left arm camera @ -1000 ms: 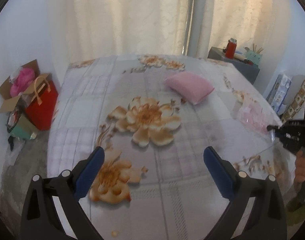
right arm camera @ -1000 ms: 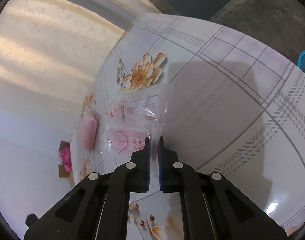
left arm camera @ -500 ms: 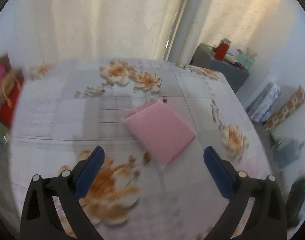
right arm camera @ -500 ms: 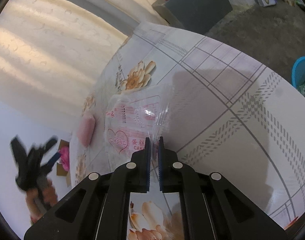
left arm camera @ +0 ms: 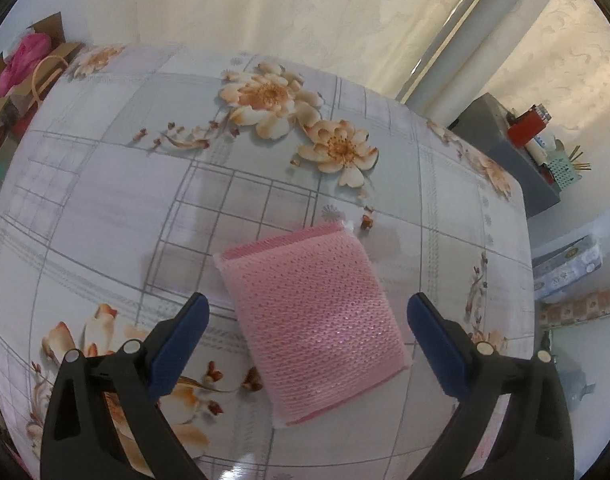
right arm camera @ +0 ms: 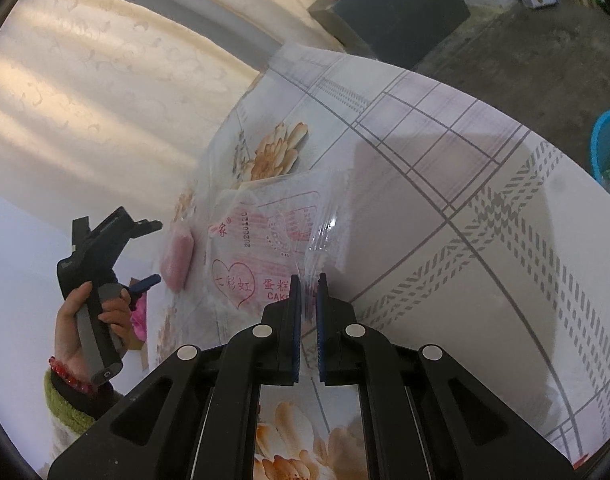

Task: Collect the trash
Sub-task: 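Grasp the clear plastic bag with the right tool while the left tool approaches the pink sponge, then grasp the pink sponge with the left tool while the right tool holds the bag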

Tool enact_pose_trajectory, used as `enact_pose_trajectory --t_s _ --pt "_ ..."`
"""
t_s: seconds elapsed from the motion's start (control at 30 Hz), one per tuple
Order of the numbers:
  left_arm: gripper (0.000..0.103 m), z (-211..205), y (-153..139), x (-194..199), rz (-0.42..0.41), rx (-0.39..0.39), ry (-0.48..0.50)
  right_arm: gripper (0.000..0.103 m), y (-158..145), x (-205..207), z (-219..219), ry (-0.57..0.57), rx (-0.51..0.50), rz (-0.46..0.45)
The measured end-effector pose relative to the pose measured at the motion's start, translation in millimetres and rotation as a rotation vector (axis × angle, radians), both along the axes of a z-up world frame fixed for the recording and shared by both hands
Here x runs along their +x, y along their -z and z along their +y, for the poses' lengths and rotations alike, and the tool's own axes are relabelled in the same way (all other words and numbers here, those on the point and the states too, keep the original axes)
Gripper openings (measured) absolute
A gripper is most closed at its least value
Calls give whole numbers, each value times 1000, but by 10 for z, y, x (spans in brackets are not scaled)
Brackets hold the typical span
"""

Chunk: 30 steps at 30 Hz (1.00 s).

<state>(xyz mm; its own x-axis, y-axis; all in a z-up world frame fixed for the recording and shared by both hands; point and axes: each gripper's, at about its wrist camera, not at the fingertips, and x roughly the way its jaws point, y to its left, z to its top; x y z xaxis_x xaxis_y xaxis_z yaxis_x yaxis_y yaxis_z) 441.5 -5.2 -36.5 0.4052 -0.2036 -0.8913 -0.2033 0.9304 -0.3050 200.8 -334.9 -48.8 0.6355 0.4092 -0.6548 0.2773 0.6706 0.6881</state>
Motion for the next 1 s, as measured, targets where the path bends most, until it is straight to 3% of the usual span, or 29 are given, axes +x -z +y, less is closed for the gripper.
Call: enact_pose_trajectory --t_s 0.23,0.33,0.53,0.63,0.87,1.0 --pt "97 11 126 117 58 -39 -95 5 16 -23 -45 1 14 -10" --pt "97 -28 138 138 59 -35 -90 5 25 -36 -74 5 17 -14" --pt "96 -195 200 153 43 43 -16 5 17 -41 -73 7 18 -18" --pt "88 -253 192 115 8 101 23 5 7 -38 -66 8 19 -19" --pt "83 -198 177 -59 -22 90 127 5 -10 -86 -111 14 9 -40" --pt "83 -168 145 -356 -35 90 252 5 -48 -163 -119 10 8 -35"
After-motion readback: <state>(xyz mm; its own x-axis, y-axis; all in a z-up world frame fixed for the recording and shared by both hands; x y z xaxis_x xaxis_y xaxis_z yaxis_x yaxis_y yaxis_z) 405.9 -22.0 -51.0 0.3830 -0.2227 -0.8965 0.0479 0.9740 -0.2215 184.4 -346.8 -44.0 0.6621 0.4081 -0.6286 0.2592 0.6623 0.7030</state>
